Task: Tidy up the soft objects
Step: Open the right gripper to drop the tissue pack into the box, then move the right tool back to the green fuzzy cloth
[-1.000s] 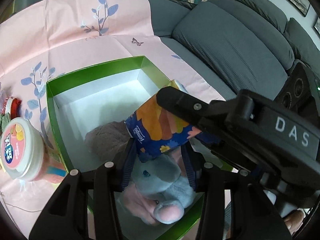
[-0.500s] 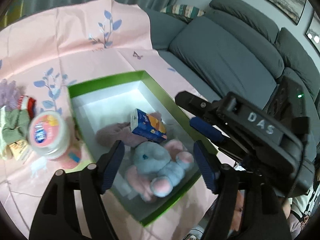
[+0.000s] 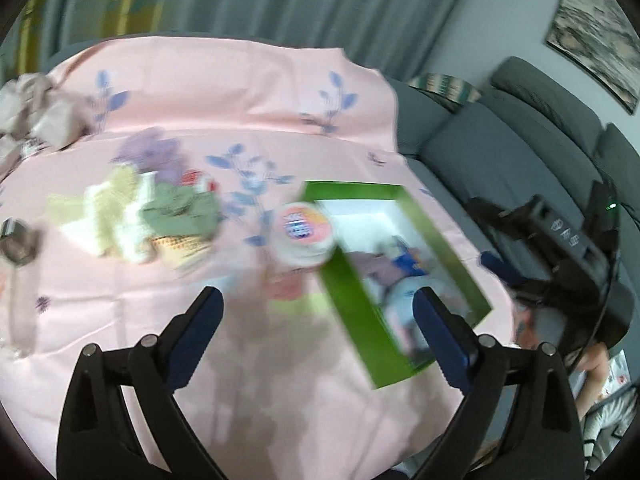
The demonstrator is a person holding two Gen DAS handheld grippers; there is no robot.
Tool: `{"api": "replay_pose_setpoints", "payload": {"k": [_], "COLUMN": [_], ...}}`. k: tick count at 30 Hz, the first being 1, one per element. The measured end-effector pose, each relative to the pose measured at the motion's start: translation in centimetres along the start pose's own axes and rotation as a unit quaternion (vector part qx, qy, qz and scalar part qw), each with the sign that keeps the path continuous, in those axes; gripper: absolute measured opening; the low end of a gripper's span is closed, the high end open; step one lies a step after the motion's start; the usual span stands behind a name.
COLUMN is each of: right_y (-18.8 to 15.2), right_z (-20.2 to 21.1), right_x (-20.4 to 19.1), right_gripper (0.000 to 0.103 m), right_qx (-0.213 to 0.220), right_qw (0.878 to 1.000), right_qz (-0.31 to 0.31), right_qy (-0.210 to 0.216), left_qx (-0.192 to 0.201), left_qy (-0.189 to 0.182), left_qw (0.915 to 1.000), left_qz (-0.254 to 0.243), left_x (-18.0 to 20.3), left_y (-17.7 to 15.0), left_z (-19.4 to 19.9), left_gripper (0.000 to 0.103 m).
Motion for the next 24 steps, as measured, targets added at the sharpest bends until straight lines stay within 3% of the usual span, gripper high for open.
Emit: {"api": "replay_pose_setpoints", "payload": {"k": [6, 13, 18, 22, 24], "right_y": [-0.9, -2.5, -4.7, -6.9, -7.9], "right_z": [0.3, -0.5, -2.9, -5.5, -8.0], "right_x": [-2.9, -7.2, -11.4, -15.3, -17.6], "right_gripper": [0.094, 0.094, 0.094, 0.094, 0.094], "right_qx": [0.007, -0.004, -0.044, -0.087, -0.115], "right_qw": [0.999, 0.996, 0.987, 0.978, 0.975], "right_qz": [0.036, 0.088, 0.146, 0.178, 0.186], "right_qy": [-0.001, 0.032, 0.043, 0.059, 0.046], "left_qx": [0.027, 0.025, 0.004, 0.006, 0.004], "left_qy": [0.067, 0.112, 0.131, 0.127, 0.132], "left_qw": [0.9965, 0.9866, 0.9754, 0.9722, 0.9704], "left_qz": [0.043, 0.116, 0.177, 0.197, 0.202], "left_x": [-6.5, -14.1, -18.3, -19.6, -20.0], "left_y": [-1.7, -3.8, -4.3, -4.3, -4.3], "left_z": [3.6, 3.9, 2.9, 3.4, 3.6], "left_gripper": [0.102, 0.102, 0.101, 0.101, 0.101]}}
Point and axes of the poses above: each gripper's, at about its wrist camera, not at the fingertips, and z roughly against the way its jaws point, x to its right, y to its top, the point moved 1 cm from there along -z, roughly the way its jaws point, and after that the axes turned 6 degrees about -x, right-handed, at the moved point
